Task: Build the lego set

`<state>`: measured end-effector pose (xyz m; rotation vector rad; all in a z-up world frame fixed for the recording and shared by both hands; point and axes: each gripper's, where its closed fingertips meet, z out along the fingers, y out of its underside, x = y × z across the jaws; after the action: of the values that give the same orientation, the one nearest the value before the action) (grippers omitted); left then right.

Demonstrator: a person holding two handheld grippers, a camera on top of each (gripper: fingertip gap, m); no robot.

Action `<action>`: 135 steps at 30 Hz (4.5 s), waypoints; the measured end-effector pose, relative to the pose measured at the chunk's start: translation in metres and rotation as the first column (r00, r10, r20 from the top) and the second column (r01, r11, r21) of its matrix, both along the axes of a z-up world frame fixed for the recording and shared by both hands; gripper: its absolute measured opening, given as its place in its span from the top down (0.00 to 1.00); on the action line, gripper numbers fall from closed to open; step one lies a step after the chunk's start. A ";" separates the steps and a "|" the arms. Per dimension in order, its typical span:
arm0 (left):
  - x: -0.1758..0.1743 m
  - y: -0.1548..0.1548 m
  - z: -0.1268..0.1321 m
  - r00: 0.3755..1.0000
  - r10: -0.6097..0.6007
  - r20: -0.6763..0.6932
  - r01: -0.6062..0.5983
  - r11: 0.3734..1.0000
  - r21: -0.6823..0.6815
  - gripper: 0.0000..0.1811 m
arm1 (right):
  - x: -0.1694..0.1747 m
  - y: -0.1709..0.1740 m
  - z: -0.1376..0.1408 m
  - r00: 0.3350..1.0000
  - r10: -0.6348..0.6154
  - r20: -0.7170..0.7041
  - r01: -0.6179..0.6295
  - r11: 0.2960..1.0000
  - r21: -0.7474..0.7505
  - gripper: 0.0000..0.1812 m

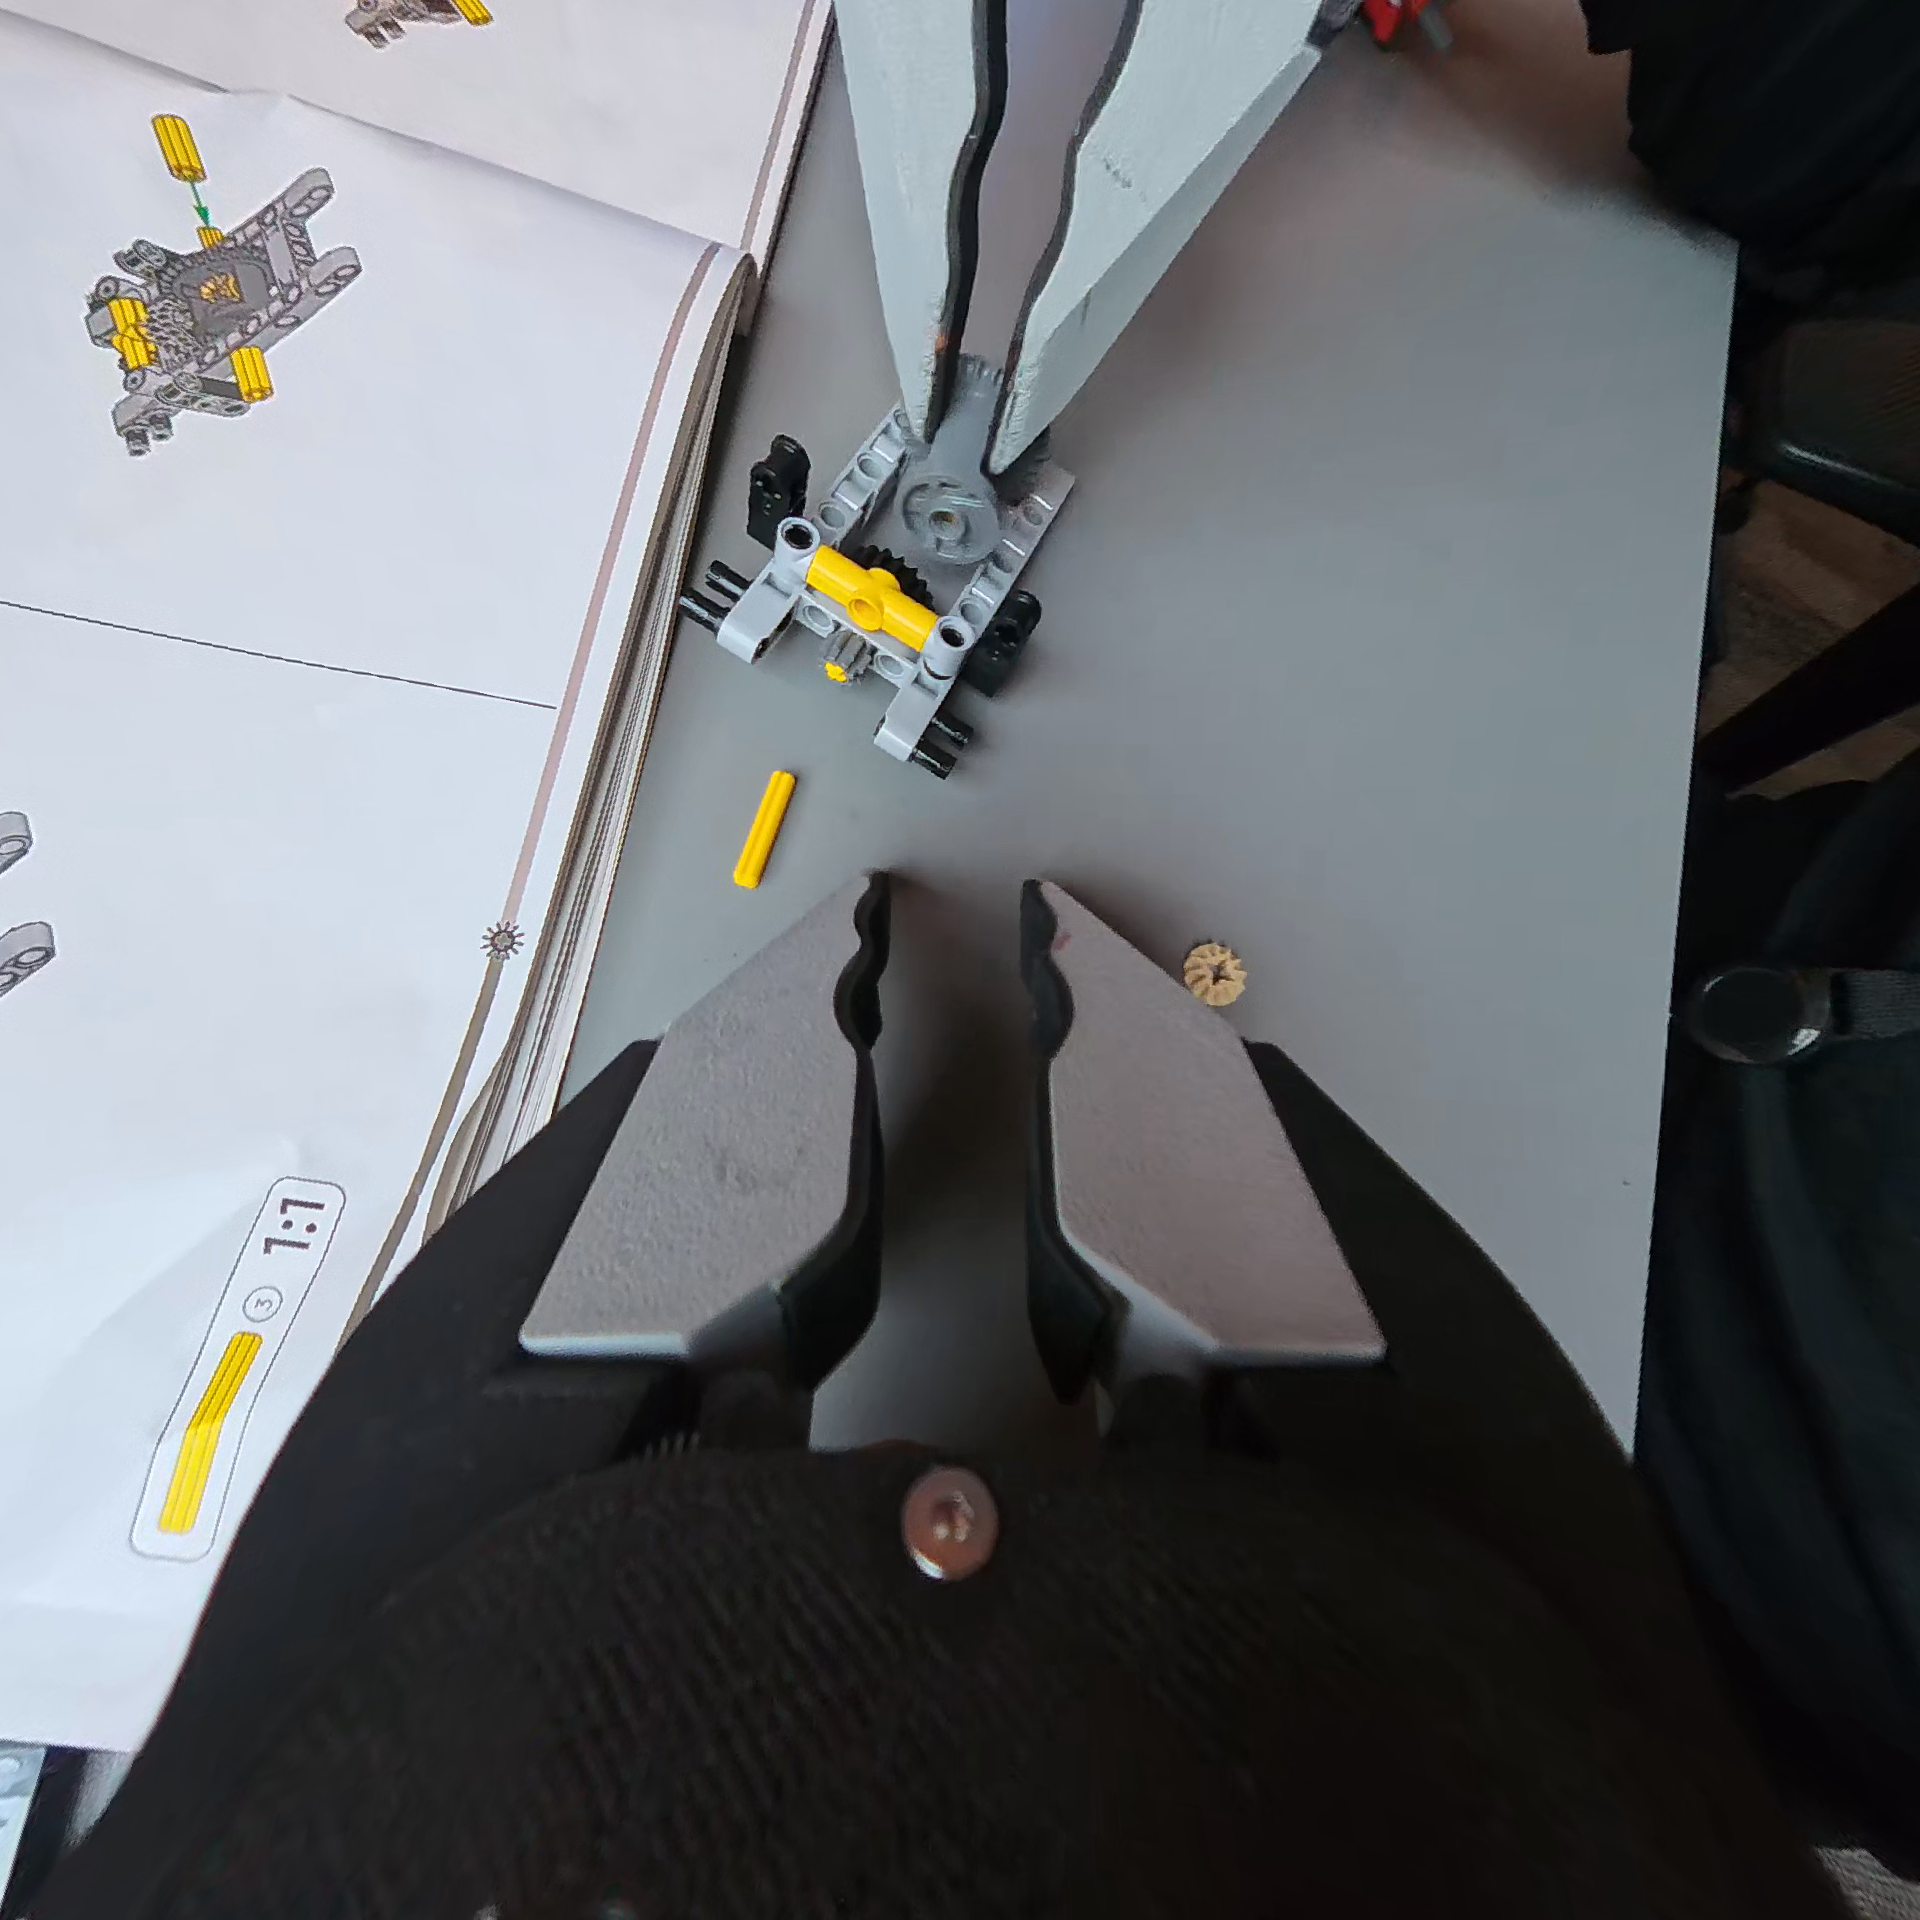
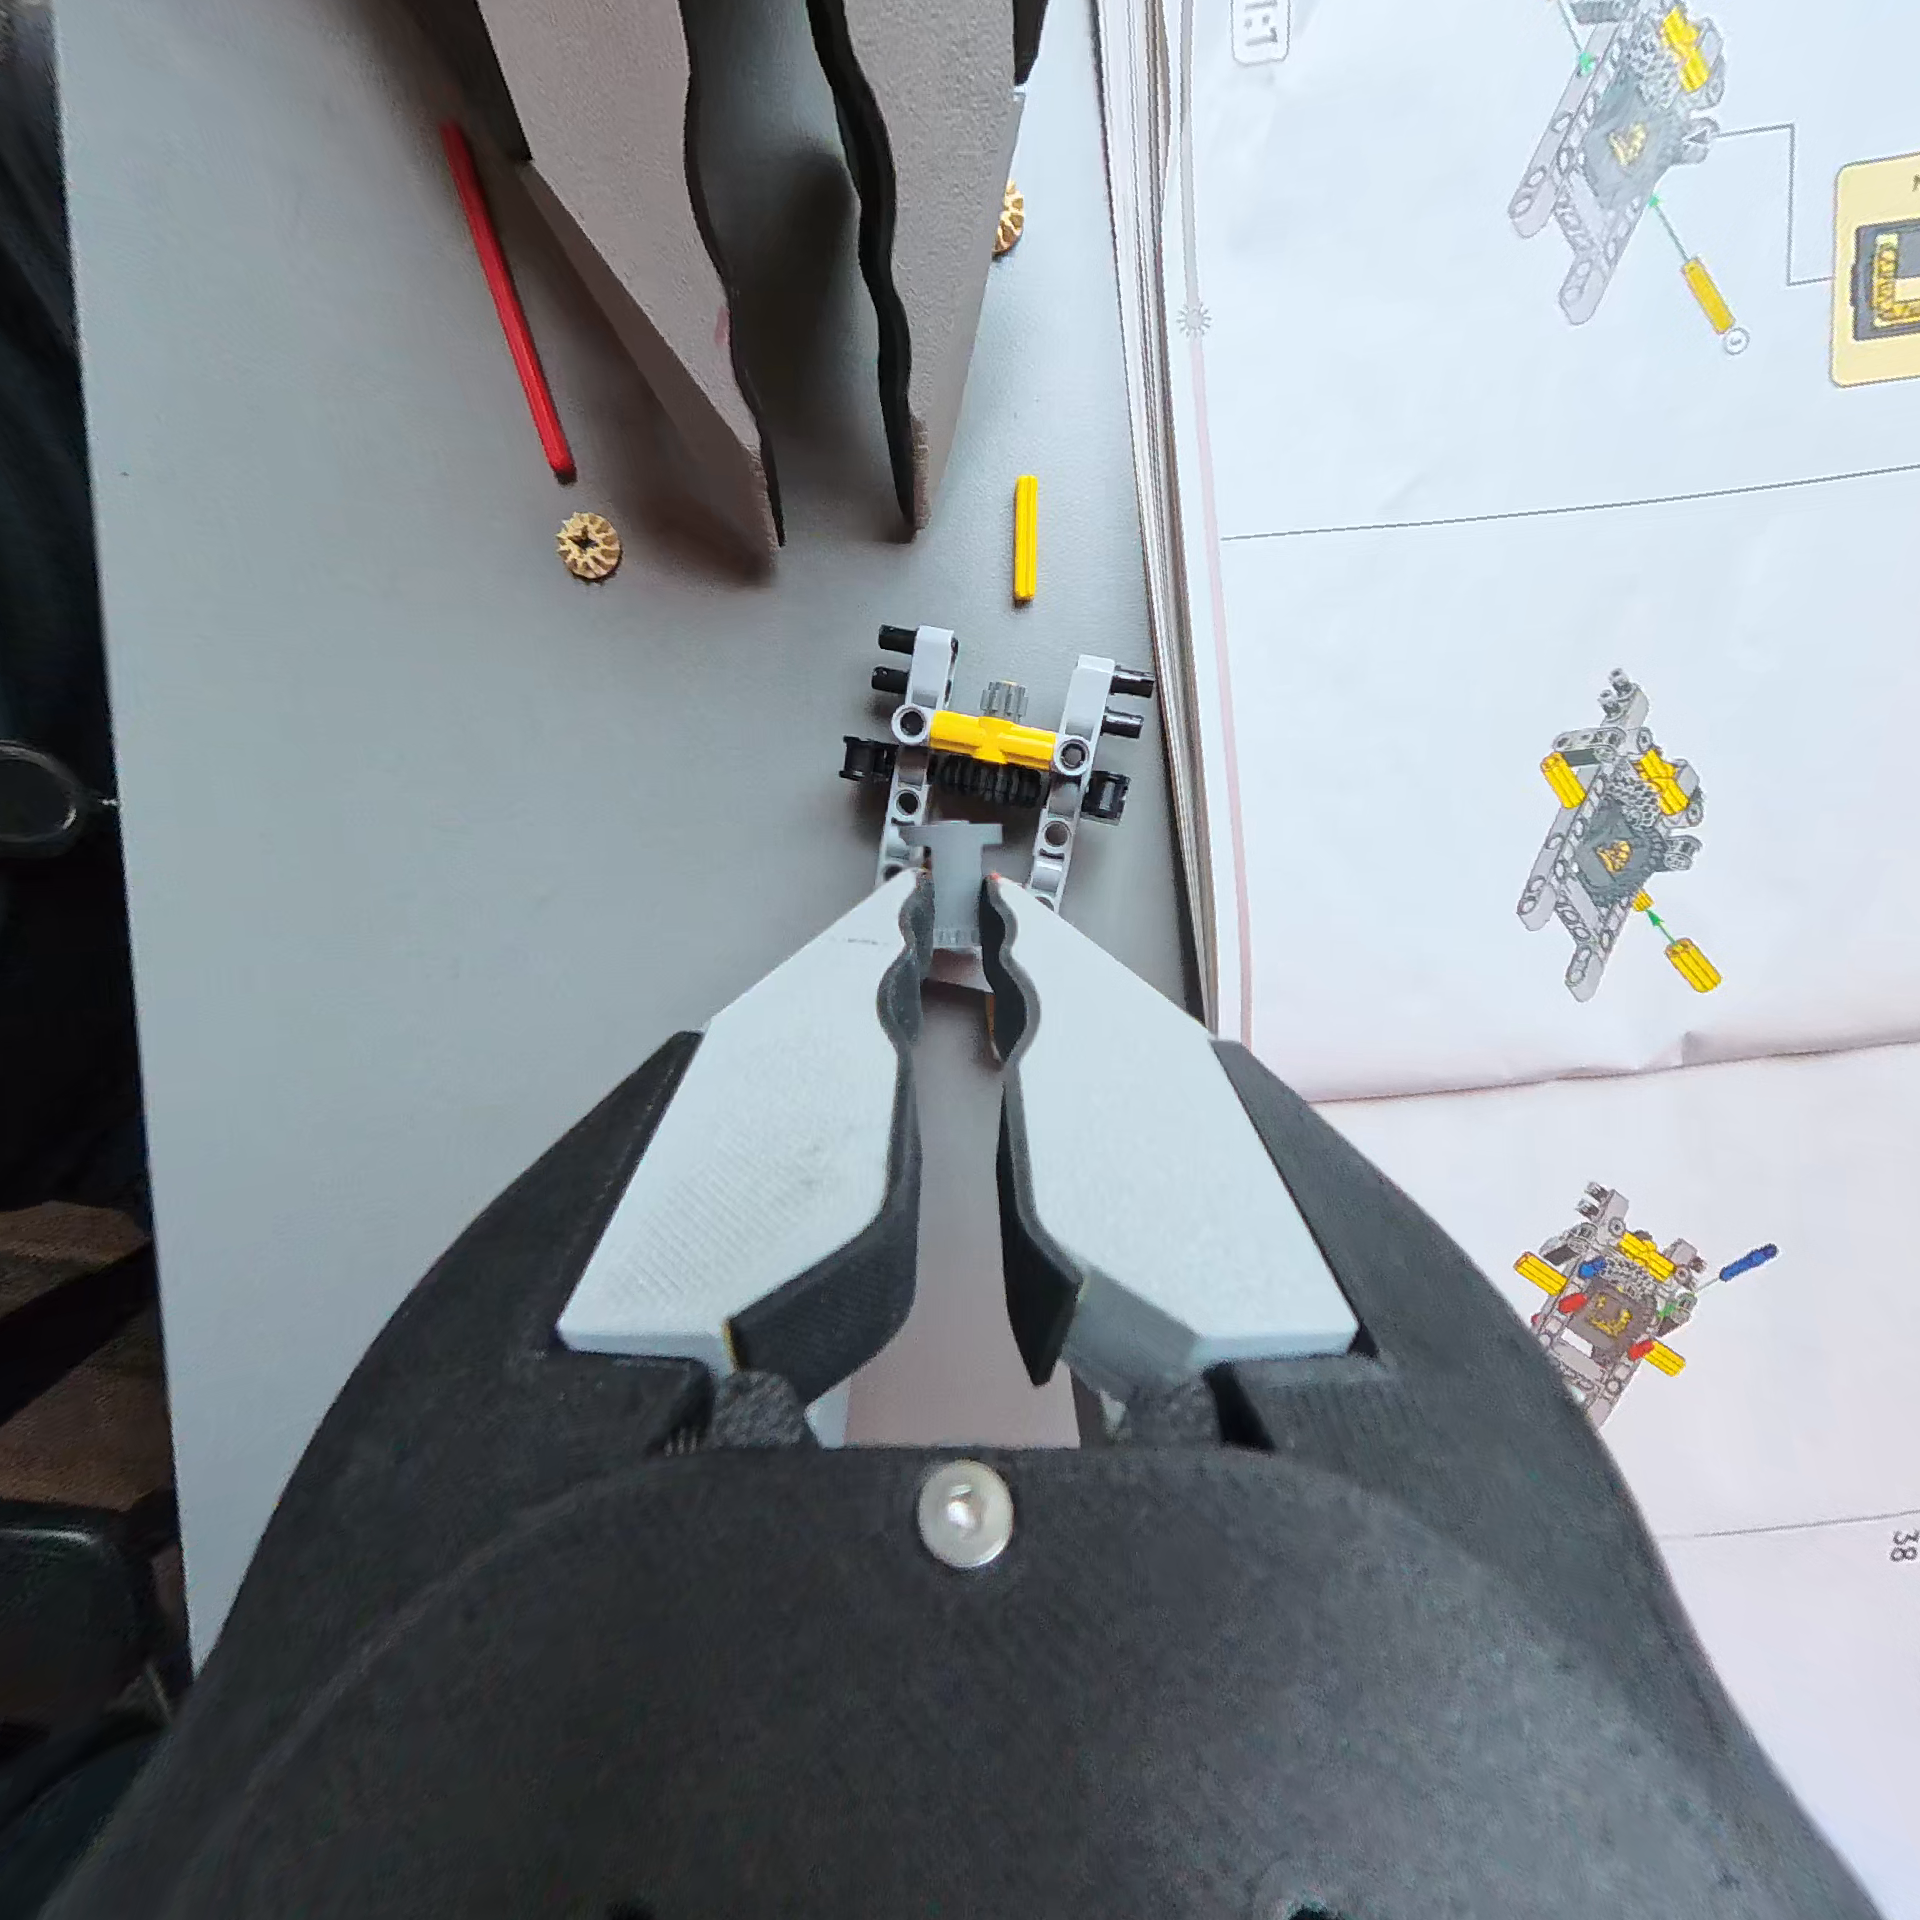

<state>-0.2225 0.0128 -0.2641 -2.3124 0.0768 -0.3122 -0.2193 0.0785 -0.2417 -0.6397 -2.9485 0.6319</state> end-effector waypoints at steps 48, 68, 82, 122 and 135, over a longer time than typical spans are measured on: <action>0.002 -0.001 0.001 0.999 -0.012 0.046 0.012 1.000 -0.003 0.88 | -0.006 -0.005 -0.008 0.987 -0.013 -0.159 0.017 1.000 0.019 0.97; 0.003 -0.001 0.001 0.998 -0.016 0.052 0.016 1.000 -0.003 0.88 | -0.006 -0.008 -0.009 0.988 -0.005 -0.157 0.010 0.999 0.031 0.97; 0.003 -0.001 0.001 0.998 -0.016 0.053 0.016 1.000 -0.003 0.88 | -0.005 -0.008 -0.011 0.988 0.005 -0.156 0.002 0.999 0.045 0.97; 0.004 -0.070 0.028 0.988 0.076 0.134 -0.081 0.996 0.030 0.85 | 0.075 -0.021 0.038 0.971 -0.092 -0.220 0.002 0.926 -0.378 0.98; 0.040 -0.081 0.003 0.996 0.025 0.084 -0.018 0.996 -0.093 0.87 | 0.058 -0.084 -0.011 0.970 -0.111 -0.217 0.051 0.963 -0.264 0.95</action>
<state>-0.1826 -0.0686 -0.2614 -2.3857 -0.0052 -0.4109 -0.1613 -0.0055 -0.2525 -0.6528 -2.6343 1.0167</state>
